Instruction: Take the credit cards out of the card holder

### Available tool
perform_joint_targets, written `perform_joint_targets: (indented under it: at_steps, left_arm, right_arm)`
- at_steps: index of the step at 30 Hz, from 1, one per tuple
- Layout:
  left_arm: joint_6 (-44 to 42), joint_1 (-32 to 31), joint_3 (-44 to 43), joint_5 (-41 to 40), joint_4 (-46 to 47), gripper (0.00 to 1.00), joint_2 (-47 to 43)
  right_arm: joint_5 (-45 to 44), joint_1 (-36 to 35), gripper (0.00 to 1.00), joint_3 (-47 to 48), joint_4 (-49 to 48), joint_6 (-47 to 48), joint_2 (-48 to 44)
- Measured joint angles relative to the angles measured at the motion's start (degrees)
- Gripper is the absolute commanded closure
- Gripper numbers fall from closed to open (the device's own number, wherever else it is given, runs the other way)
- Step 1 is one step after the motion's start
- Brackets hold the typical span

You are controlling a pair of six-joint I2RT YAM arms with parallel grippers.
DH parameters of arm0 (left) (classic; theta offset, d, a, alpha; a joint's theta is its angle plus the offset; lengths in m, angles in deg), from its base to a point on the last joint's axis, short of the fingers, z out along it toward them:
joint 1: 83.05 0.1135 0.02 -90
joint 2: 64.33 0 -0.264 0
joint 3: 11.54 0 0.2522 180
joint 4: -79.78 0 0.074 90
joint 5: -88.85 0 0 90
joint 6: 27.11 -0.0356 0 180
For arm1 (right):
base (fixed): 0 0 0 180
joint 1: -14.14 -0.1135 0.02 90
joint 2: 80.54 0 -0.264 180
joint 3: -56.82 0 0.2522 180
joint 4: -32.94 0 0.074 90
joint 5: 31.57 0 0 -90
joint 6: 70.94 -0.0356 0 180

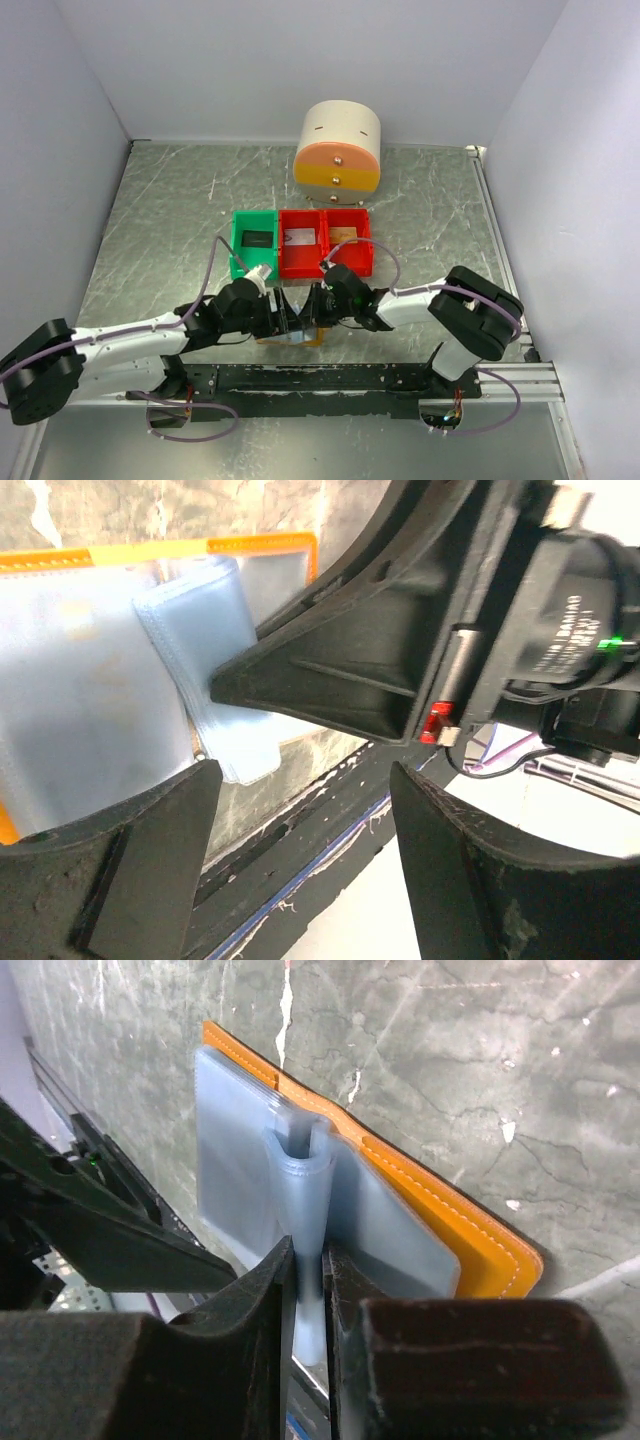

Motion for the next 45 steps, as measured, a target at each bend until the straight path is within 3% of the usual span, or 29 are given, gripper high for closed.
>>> perform_joint_targets:
  at_steps: [6,16,29,33,37,45]
  left_arm:
    - [-0.83,0.02,-0.92,-3.67,-2.97,0.19,-3.89]
    - [-0.59,0.04,-1.40,-4.11,1.27,0.19,4.63]
    - [-2.51,0.11,-2.19,2.43,8.90,0.21,9.55]
    - [-2.78,0.11,-2.19,6.29,13.29,0.21,10.19]
    - [-2.71,0.28,-2.19,8.00,16.72,0.22,10.58]
    - [-2.14,0.44,-3.32,9.62,23.67,0.22,15.19]
  right_arm:
    - [1.73,0.81,0.77,-4.96,-8.98,-4.76,0.26]
    - [6.58,4.13,0.71,-15.08,-29.18,-14.12,3.21]
    - [8.04,4.74,0.61,-19.30,-39.76,-18.67,5.95]
    - [8.07,4.76,0.54,-19.41,-36.39,-17.88,2.80]
    - [6.32,4.72,0.39,-18.27,-24.55,-14.53,-6.14]
    - [-3.39,5.18,0.37,-14.47,5.55,-9.22,-24.35]
